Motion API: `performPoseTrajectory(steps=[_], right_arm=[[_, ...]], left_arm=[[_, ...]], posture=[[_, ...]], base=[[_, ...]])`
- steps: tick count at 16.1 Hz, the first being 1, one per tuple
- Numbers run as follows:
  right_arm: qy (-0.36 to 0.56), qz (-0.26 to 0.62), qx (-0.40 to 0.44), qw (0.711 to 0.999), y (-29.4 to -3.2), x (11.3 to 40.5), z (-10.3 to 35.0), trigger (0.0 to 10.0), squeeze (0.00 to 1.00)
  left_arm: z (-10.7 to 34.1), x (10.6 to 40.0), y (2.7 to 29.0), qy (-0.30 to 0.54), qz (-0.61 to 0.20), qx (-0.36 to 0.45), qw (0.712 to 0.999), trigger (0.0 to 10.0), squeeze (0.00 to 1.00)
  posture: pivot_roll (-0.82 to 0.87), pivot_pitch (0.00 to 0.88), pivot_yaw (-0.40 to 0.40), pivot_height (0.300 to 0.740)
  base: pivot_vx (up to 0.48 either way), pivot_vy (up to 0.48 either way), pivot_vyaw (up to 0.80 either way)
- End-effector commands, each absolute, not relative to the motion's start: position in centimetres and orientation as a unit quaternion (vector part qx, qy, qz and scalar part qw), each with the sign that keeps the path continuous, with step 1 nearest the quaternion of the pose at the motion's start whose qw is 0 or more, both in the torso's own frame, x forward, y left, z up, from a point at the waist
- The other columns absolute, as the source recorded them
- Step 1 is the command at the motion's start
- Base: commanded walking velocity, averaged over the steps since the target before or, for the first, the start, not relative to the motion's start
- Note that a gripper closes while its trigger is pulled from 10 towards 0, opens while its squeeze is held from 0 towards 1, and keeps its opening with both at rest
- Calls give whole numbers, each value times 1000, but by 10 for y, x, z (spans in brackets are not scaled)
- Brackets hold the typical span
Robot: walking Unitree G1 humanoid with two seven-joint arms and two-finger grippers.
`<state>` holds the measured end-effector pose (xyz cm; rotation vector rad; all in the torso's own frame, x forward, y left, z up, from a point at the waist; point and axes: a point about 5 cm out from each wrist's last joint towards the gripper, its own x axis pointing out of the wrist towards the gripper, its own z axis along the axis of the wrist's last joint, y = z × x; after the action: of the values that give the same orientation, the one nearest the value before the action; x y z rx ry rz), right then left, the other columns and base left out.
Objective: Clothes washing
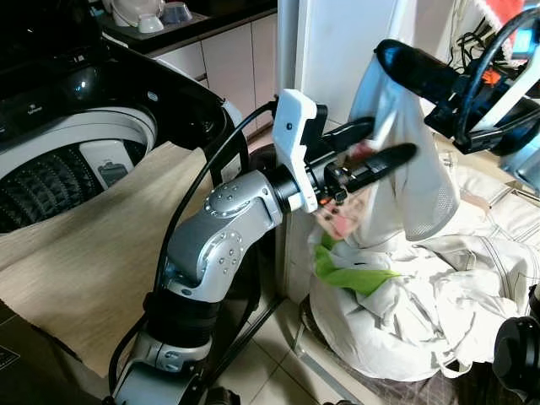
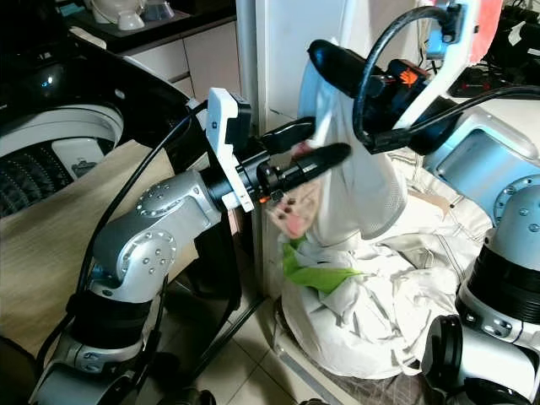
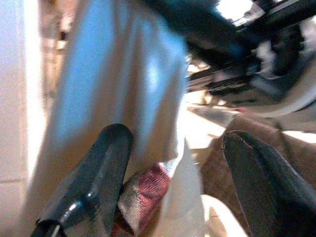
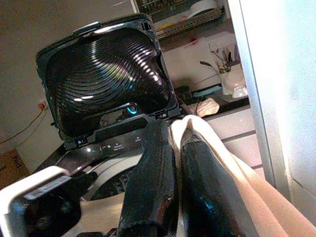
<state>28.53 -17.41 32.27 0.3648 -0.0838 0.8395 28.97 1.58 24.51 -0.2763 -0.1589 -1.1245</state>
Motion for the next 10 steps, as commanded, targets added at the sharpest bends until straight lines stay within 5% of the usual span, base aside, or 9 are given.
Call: performPoseTrajectory(steps=[1, 10], right_arm=[[-46, 419, 170, 891, -169, 280, 325, 0, 0], [-48, 417, 172, 891, -167, 281, 327, 0, 0]], left_arm=[[244, 295, 20, -74, -513, -122, 846, 0, 0], [244, 304, 26, -80, -484, -118, 864, 0, 0]], posture=[[-88, 0, 59, 740], [-87, 0, 62, 740]], base=[[0, 0, 0], [0, 0, 0]])
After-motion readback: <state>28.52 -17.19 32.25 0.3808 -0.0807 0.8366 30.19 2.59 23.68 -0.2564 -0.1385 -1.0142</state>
